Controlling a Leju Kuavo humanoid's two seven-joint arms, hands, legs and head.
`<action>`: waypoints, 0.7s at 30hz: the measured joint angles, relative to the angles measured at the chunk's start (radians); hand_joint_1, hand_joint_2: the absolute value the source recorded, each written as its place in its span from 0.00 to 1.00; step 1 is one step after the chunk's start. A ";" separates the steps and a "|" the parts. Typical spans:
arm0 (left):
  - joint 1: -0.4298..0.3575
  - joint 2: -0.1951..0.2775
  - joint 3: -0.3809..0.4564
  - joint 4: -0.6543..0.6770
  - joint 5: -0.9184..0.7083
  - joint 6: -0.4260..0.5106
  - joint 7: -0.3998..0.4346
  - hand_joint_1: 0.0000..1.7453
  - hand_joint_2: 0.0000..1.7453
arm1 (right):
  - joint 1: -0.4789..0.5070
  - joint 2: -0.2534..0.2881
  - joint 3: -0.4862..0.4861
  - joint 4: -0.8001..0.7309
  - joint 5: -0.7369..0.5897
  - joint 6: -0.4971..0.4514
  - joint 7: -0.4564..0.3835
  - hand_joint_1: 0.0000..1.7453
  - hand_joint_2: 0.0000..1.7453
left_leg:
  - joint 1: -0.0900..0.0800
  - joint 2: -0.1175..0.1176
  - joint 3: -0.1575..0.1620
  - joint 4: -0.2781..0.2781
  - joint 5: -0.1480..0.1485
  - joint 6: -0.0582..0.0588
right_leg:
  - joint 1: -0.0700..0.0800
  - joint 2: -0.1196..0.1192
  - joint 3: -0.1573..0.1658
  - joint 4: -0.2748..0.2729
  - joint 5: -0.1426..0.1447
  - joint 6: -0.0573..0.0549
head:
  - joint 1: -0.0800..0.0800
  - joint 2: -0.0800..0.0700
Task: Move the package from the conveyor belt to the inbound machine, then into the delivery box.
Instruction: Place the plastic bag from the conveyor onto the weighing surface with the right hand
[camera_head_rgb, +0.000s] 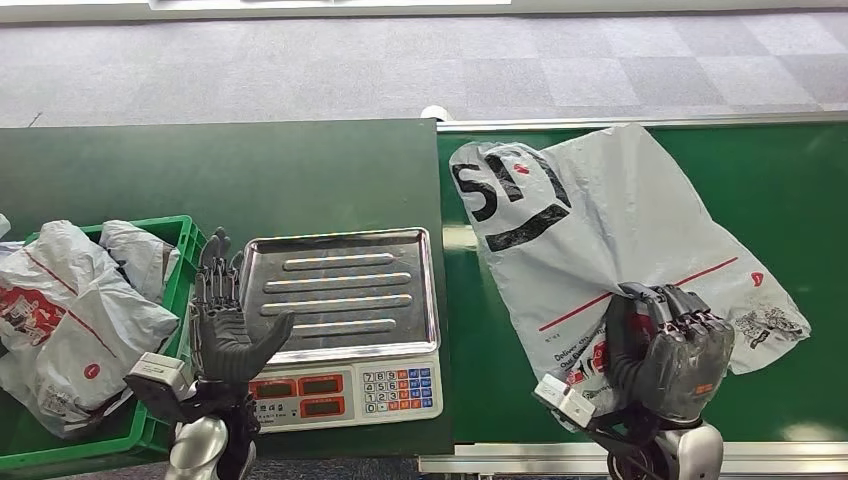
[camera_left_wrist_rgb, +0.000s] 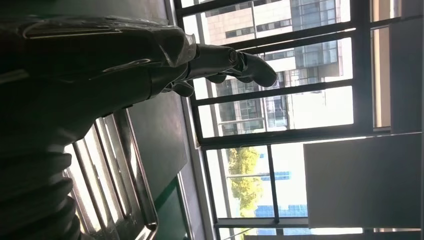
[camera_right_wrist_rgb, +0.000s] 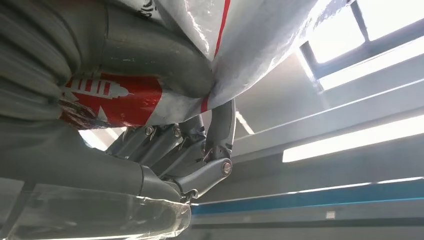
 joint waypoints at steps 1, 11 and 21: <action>-0.011 0.000 -0.009 0.006 0.000 0.000 0.000 0.00 1.00 | -0.004 -0.010 0.015 0.005 0.020 0.000 0.000 1.00 1.00 | 0.000 0.000 0.000 0.000 0.000 0.000 | 0.000 0.000 0.000 0.000 0.000 0.000 | 0.000 0.000; -0.138 0.001 -0.084 0.132 0.034 -0.024 -0.010 0.00 1.00 | -0.053 -0.132 0.217 0.137 0.172 0.000 0.181 1.00 1.00 | 0.000 0.000 0.000 0.000 0.001 0.000 | 0.000 0.000 0.001 0.000 0.001 0.000 | 0.000 0.000; -0.159 0.008 -0.095 0.176 0.042 -0.029 -0.023 0.00 1.00 | -0.112 -0.237 0.417 0.250 0.183 0.051 0.257 1.00 1.00 | 0.000 0.000 -0.001 0.000 0.000 0.000 | 0.000 0.000 0.000 0.000 0.000 0.000 | 0.000 0.000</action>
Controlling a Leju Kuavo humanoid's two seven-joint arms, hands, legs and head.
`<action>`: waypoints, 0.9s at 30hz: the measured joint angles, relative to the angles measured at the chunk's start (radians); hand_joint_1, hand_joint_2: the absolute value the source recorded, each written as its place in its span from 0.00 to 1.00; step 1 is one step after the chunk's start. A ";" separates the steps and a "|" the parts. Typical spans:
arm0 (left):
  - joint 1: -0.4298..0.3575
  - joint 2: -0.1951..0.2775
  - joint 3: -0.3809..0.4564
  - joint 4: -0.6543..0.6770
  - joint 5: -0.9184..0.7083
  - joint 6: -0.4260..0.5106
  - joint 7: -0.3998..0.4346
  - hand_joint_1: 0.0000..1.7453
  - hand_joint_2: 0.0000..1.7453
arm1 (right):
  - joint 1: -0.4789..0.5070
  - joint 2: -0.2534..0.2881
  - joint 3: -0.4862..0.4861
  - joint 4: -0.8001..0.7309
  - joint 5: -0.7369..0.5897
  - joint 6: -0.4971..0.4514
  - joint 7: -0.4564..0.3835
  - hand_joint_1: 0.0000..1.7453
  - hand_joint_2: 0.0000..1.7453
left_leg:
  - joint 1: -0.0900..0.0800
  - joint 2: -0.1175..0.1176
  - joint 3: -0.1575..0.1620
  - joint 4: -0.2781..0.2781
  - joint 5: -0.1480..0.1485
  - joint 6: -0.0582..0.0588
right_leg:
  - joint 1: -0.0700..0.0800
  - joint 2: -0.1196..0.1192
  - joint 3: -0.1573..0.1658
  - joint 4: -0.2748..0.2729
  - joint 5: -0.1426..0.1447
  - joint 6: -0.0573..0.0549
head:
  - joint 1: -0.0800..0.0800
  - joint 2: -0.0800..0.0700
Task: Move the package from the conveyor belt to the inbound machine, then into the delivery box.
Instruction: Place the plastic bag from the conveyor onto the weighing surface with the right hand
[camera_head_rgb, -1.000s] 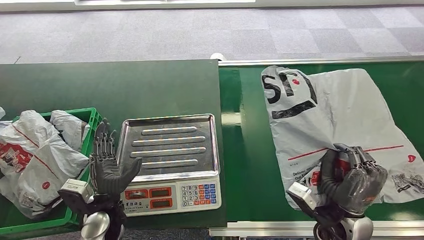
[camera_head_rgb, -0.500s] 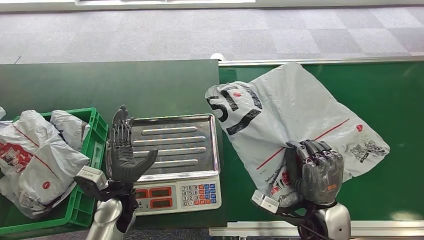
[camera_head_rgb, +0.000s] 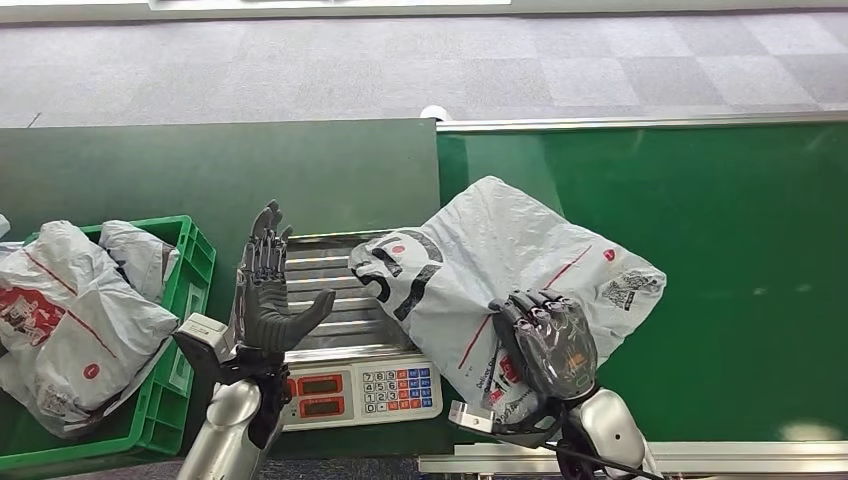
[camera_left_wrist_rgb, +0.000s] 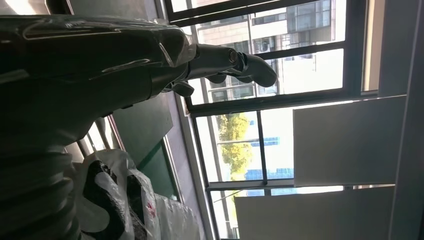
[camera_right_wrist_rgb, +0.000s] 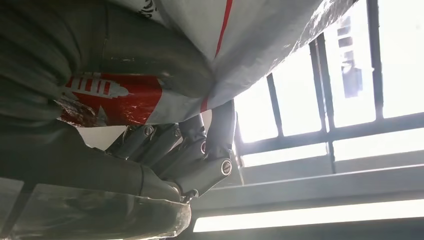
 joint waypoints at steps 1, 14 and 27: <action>0.000 0.001 0.000 0.002 0.000 0.000 -0.001 0.00 1.00 | -0.007 -0.005 0.012 0.009 0.000 0.003 0.001 1.00 1.00 | 0.000 0.000 0.000 0.000 0.000 0.000 | 0.000 0.000 0.000 0.000 0.000 0.000 | 0.000 0.000; 0.034 0.035 0.026 -0.014 0.029 0.002 -0.009 0.00 1.00 | -0.157 -0.023 0.181 0.157 -0.046 0.089 -0.028 1.00 1.00 | 0.000 0.000 0.000 0.000 0.000 0.000 | 0.000 0.000 0.000 0.000 0.000 0.000 | 0.000 0.000; 0.039 0.039 0.041 -0.068 0.008 0.053 -0.007 0.00 1.00 | -0.371 0.033 0.331 0.368 -0.118 0.065 -0.064 1.00 1.00 | 0.000 -0.001 0.000 0.000 0.001 0.000 | 0.000 0.000 0.000 0.000 0.000 0.000 | 0.000 0.000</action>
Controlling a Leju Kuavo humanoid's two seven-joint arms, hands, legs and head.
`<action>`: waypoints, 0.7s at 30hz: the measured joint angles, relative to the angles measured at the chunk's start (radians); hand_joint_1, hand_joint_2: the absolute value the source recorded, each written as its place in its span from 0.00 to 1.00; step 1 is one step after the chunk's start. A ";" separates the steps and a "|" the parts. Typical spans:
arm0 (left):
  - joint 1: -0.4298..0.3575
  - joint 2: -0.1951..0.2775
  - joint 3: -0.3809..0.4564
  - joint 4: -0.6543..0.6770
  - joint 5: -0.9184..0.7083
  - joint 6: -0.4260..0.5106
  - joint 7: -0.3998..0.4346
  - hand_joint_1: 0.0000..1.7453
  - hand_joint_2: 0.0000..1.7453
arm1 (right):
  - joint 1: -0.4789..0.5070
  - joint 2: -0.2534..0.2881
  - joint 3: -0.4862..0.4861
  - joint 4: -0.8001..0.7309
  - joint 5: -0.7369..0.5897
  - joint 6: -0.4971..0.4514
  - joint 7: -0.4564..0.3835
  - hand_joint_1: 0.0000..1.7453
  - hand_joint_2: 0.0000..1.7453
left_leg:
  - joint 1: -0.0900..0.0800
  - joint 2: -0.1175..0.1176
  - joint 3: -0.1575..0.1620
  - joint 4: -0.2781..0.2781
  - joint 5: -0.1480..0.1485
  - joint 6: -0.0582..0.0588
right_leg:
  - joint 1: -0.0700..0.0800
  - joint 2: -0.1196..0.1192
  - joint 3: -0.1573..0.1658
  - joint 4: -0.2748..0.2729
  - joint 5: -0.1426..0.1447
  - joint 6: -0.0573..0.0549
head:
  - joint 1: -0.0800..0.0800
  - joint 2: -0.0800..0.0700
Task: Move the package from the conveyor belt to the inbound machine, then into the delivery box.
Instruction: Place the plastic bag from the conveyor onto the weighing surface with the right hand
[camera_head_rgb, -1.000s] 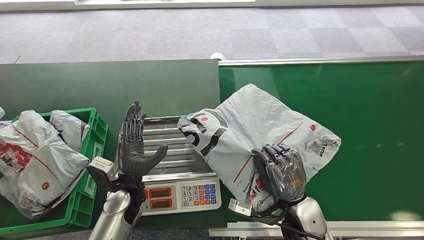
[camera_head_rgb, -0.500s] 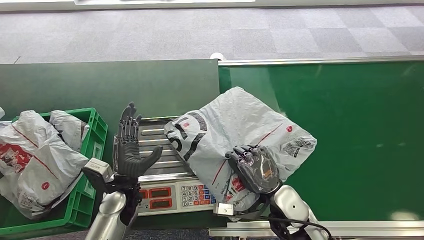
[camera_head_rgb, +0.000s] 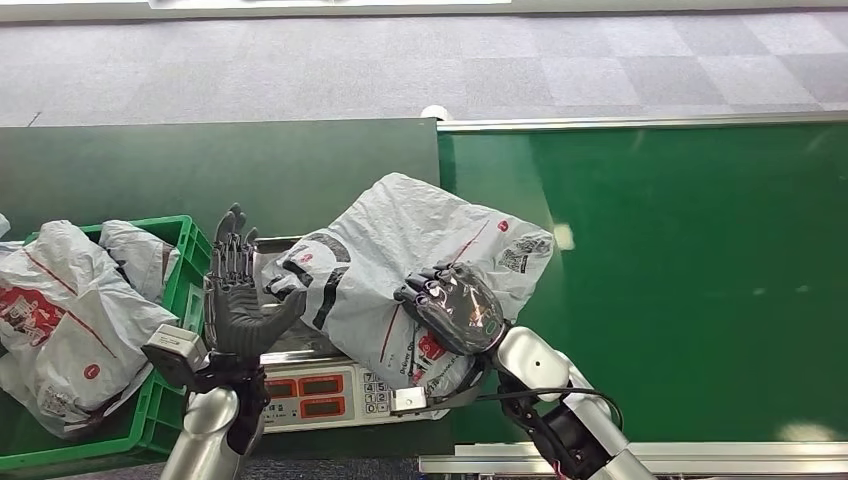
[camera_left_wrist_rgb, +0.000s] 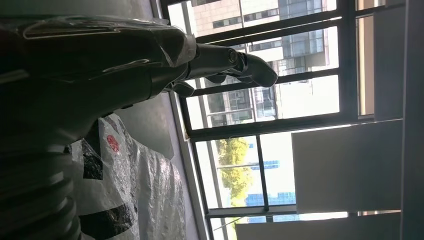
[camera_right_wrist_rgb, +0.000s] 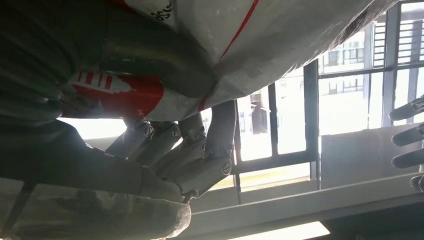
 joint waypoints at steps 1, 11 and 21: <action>-0.002 -0.002 0.002 -0.003 -0.005 0.001 0.002 0.00 1.00 | -0.012 0.000 0.005 0.006 -0.007 -0.005 0.000 1.00 1.00 | 0.000 0.000 0.000 0.000 0.000 0.000 | 0.000 0.000 0.000 0.000 0.000 0.000 | 0.000 0.000; -0.080 -0.034 0.003 0.008 -0.055 -0.032 0.026 0.00 1.00 | -0.077 -0.021 0.034 0.019 -0.021 -0.019 0.056 1.00 1.00 | 0.000 0.000 0.000 0.001 0.000 0.000 | 0.000 0.000 0.000 0.000 0.000 0.000 | 0.000 0.000; -0.118 -0.052 -0.015 0.031 -0.063 -0.051 0.039 0.00 1.00 | -0.021 -0.057 0.034 -0.051 0.031 -0.008 0.094 1.00 1.00 | 0.000 0.000 0.000 0.001 0.000 0.000 | 0.000 0.000 -0.001 0.000 0.000 0.000 | 0.000 0.000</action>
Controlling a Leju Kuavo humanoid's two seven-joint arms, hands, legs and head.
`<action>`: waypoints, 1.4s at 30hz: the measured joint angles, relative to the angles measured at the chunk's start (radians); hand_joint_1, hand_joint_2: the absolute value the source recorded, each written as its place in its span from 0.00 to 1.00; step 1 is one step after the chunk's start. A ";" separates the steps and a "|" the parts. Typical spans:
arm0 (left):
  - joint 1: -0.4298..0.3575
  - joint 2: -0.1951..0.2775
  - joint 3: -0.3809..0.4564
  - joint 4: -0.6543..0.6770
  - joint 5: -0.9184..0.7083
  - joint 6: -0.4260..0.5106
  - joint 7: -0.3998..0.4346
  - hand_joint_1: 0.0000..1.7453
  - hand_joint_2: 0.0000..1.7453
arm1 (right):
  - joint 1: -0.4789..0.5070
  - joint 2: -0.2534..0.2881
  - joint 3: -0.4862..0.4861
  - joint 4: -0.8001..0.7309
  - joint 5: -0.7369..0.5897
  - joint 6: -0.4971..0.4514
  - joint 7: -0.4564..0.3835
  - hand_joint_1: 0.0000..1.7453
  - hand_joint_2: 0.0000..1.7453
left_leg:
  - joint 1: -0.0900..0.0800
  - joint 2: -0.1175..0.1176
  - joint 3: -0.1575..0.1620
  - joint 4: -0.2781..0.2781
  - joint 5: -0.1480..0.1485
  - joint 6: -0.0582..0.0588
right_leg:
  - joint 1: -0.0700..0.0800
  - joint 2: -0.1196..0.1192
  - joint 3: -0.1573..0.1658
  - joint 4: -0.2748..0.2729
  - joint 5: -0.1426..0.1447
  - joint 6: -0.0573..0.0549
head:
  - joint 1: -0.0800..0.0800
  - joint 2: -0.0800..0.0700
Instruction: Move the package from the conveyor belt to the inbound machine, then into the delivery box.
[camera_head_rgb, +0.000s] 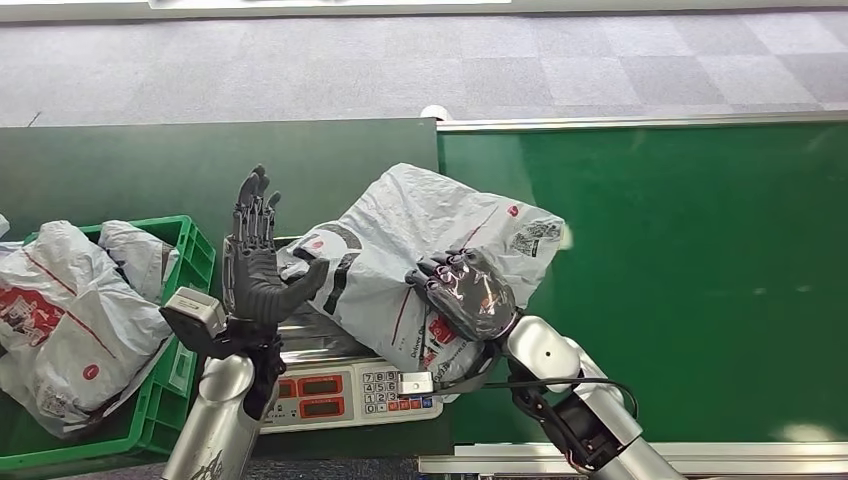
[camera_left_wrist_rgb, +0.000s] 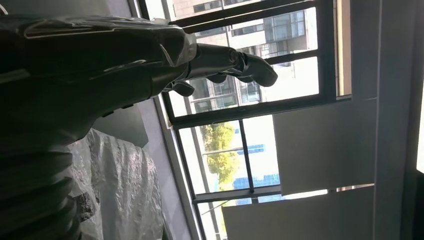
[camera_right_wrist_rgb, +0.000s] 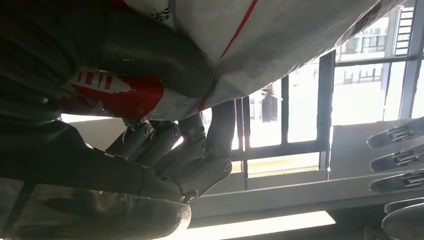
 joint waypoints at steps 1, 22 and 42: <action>-0.001 0.000 -0.001 0.003 0.002 -0.004 0.000 0.00 1.00 | 0.013 -0.004 -0.003 -0.012 0.005 0.002 0.002 1.00 1.00 | 0.000 0.000 0.000 0.000 0.000 0.000 | 0.000 0.000 0.000 0.000 0.000 0.000 | 0.000 0.000; -0.014 -0.012 -0.033 0.028 0.011 -0.024 0.007 0.00 1.00 | 0.130 -0.043 -0.071 -0.139 0.041 0.043 0.004 0.01 1.00 | 0.000 0.000 0.000 0.000 0.000 0.000 | 0.000 0.000 0.000 0.000 0.000 0.000 | 0.000 0.000; -0.022 -0.022 -0.034 0.032 0.010 -0.039 0.023 0.00 1.00 | 0.158 -0.037 -0.105 -0.177 0.027 0.041 -0.002 0.00 1.00 | 0.000 0.000 0.000 0.000 0.000 0.000 | 0.000 0.000 0.000 0.000 0.000 0.000 | 0.000 0.000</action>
